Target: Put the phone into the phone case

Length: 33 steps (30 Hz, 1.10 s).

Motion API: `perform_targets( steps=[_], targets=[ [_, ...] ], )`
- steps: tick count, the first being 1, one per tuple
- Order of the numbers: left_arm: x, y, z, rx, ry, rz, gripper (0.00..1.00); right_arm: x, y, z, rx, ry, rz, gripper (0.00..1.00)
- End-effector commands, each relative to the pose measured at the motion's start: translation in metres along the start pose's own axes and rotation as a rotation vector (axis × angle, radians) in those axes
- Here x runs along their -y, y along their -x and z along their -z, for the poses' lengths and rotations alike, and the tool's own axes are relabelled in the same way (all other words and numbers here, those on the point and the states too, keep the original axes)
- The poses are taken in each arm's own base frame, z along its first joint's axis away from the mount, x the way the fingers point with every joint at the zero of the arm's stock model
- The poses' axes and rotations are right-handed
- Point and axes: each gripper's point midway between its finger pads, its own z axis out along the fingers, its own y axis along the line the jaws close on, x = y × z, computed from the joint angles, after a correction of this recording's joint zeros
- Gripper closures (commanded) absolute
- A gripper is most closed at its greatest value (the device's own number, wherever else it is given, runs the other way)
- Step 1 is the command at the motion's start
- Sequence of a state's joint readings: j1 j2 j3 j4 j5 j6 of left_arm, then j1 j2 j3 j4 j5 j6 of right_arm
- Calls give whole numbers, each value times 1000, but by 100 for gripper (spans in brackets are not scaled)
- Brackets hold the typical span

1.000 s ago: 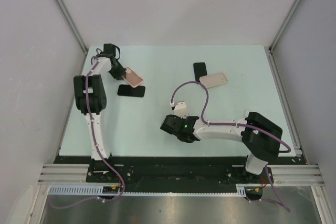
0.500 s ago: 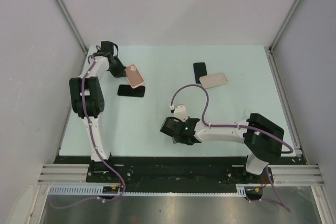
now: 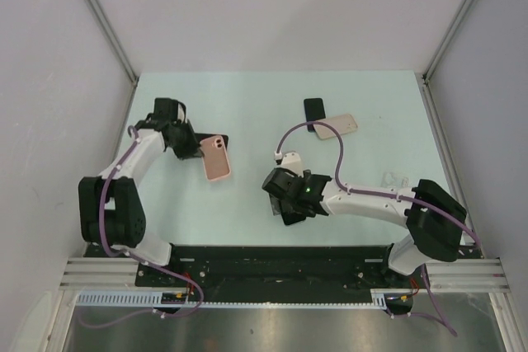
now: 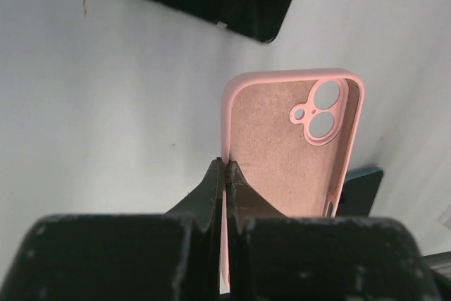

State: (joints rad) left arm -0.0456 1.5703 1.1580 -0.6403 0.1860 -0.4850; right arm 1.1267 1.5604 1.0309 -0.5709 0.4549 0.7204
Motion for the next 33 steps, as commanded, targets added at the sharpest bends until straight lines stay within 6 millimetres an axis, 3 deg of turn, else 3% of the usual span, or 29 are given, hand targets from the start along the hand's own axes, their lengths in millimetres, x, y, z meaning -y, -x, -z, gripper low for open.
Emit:
perform_targets(
  steps=[1,6,9,14,27,30,33],
  targets=[
    [-10,-35,18,-7,-47,-66,100,6,14,-7,3,37,26,19],
    [-27,-81,17,-76,-64,-86,100,10,15,-29,-39,63,55,14],
    [-27,-93,19,-85,-90,-89,100,12,13,-43,-68,75,61,14],
    [-21,-97,16,-115,-116,-82,100,5,11,-54,-77,111,77,14],
    [-12,-104,8,-124,-117,-67,100,14,-8,-83,-116,33,90,16],
    [-4,-109,5,-116,-112,-75,100,21,-9,-82,-121,2,80,22],
    [4,-115,0,-119,-101,-92,100,33,-8,-79,-127,-41,70,35]
  ],
)
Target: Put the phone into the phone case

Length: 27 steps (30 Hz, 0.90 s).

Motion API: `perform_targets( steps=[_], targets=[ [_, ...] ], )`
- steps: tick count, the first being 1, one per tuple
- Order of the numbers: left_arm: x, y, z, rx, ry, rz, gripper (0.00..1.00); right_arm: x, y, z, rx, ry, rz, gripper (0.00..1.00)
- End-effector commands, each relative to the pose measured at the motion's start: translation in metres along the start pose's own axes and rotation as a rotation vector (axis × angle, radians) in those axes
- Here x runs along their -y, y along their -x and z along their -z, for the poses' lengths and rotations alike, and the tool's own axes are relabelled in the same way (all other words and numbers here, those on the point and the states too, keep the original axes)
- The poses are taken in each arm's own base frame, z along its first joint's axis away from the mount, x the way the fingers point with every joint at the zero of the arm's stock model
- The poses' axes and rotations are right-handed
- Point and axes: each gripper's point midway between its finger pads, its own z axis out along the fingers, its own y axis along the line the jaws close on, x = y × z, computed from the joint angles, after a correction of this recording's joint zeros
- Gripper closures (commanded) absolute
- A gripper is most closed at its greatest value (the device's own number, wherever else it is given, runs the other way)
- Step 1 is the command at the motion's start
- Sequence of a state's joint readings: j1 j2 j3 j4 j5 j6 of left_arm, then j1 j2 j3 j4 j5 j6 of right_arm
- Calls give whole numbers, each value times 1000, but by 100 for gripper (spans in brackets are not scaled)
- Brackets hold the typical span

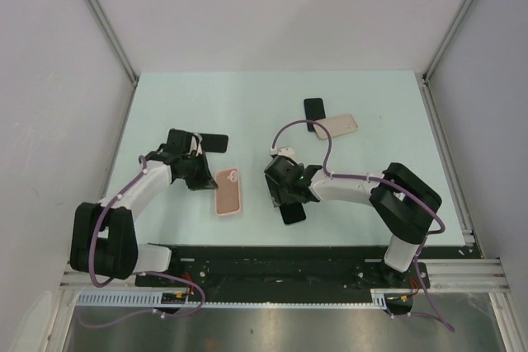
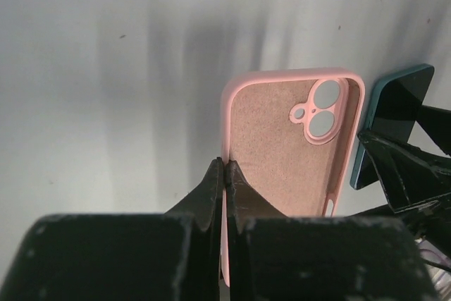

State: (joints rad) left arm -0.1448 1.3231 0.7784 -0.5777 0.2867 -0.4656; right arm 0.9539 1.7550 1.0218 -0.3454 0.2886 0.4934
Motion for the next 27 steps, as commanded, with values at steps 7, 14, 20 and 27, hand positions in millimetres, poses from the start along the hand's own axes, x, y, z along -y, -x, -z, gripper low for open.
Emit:
perform_targets(
  steps=[7,14,20,27],
  targets=[
    [43,-9,-29,21,45,-84,100,49,-7,15,-40,-110,-68,41],
    [86,-33,-59,-22,-6,-136,100,82,-9,44,-12,-103,-153,43],
    [115,-48,-68,-76,-71,-110,83,91,-10,57,2,-94,-210,45],
    [122,-26,-30,23,-86,-147,25,57,7,70,59,51,-299,47]
  ],
)
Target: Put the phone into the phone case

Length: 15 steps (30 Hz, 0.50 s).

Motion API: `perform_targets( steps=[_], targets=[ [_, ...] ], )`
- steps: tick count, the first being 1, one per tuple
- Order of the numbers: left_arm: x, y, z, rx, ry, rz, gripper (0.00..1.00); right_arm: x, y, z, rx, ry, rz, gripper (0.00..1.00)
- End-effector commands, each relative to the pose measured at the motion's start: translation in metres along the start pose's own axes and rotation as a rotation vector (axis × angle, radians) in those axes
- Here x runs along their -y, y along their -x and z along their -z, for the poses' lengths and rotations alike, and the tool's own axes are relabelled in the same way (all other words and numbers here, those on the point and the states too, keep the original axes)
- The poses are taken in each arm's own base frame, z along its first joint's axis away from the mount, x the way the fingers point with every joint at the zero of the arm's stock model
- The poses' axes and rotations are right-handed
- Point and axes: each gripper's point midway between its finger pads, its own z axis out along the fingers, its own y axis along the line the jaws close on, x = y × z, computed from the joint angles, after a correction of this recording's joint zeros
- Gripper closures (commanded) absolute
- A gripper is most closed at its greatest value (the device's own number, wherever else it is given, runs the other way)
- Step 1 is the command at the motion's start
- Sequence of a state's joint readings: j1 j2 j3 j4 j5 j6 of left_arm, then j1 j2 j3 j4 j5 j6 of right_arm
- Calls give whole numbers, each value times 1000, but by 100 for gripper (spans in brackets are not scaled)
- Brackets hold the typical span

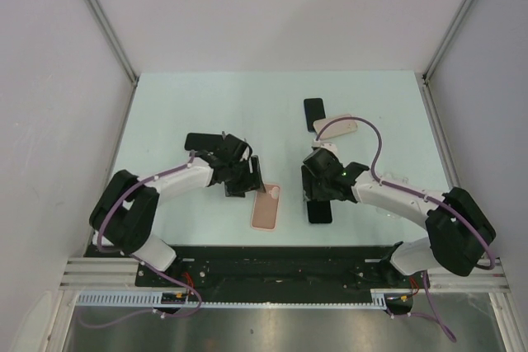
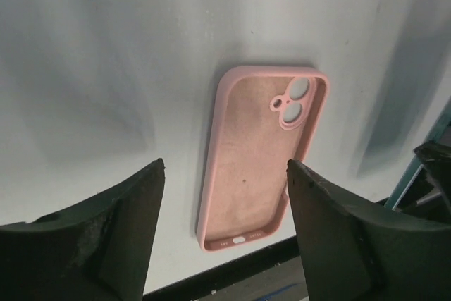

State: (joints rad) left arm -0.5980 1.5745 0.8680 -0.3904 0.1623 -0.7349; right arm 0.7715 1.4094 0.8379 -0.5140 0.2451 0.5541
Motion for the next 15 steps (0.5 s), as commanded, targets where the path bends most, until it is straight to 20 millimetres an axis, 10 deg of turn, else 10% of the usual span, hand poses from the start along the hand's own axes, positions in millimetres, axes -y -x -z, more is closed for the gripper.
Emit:
perform_targets(
  steps=[1,5,12,15],
  targets=[
    [17,30,41,121,-39,-20,26,-37,15,18,58,151,-105,48],
    [-4,29,48,113,-43,2,39,-69,28,27,90,276,-207,48],
    [-16,0,32,42,-112,-6,95,-114,37,24,100,395,-331,50],
    [-26,0,32,43,-86,-11,100,-134,43,23,115,460,-360,51]
  ],
)
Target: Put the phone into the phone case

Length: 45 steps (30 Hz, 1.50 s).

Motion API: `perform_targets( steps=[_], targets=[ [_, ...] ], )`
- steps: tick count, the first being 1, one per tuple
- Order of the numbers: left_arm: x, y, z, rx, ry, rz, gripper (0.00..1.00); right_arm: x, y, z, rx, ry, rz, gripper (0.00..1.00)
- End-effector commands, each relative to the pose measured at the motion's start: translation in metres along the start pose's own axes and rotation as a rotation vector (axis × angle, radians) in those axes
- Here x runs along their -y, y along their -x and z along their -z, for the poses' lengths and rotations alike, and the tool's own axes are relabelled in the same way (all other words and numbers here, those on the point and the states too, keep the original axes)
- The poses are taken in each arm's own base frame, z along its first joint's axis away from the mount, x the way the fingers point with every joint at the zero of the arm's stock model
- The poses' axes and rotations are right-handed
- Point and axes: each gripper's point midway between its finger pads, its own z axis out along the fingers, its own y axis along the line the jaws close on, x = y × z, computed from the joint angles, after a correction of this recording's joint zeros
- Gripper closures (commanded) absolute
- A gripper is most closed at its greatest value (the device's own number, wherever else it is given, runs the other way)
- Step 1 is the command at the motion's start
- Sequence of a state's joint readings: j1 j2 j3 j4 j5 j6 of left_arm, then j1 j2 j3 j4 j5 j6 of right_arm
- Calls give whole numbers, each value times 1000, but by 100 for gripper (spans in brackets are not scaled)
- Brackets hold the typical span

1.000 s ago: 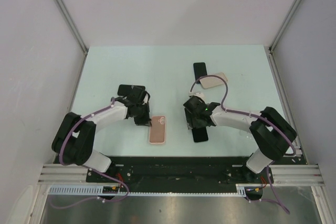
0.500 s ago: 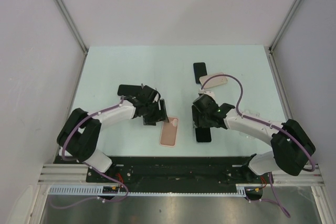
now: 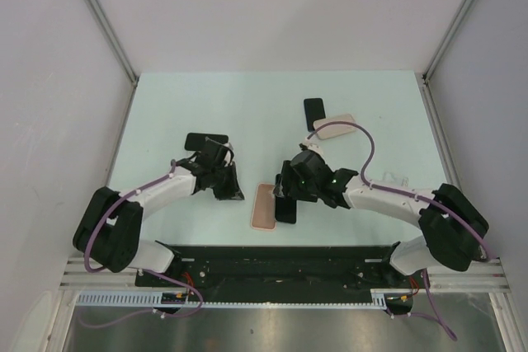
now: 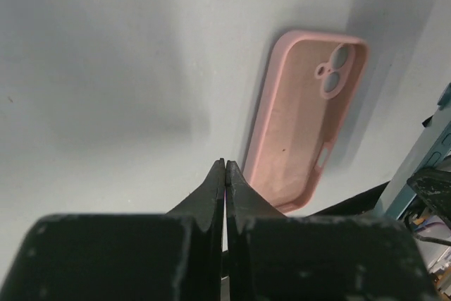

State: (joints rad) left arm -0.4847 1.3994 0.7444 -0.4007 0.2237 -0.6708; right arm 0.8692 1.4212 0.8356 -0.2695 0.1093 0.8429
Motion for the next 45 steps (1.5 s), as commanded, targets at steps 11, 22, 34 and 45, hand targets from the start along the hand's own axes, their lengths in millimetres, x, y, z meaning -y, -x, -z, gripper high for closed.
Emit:
perform_targets(
  steps=[11,22,34,45],
  targets=[
    [2,-5,17,-10,-145,-5,100,-70,14,-35,46,166,-157,52],
    [-2,-8,18,-8,-132,-1,100,-75,-4,-47,29,128,-189,52],
    [-7,-10,17,-14,-102,2,100,-59,-11,-52,30,18,-131,42],
    [-2,-1,29,14,-91,-7,91,-54,-13,-49,25,-37,-142,26]
  ],
)
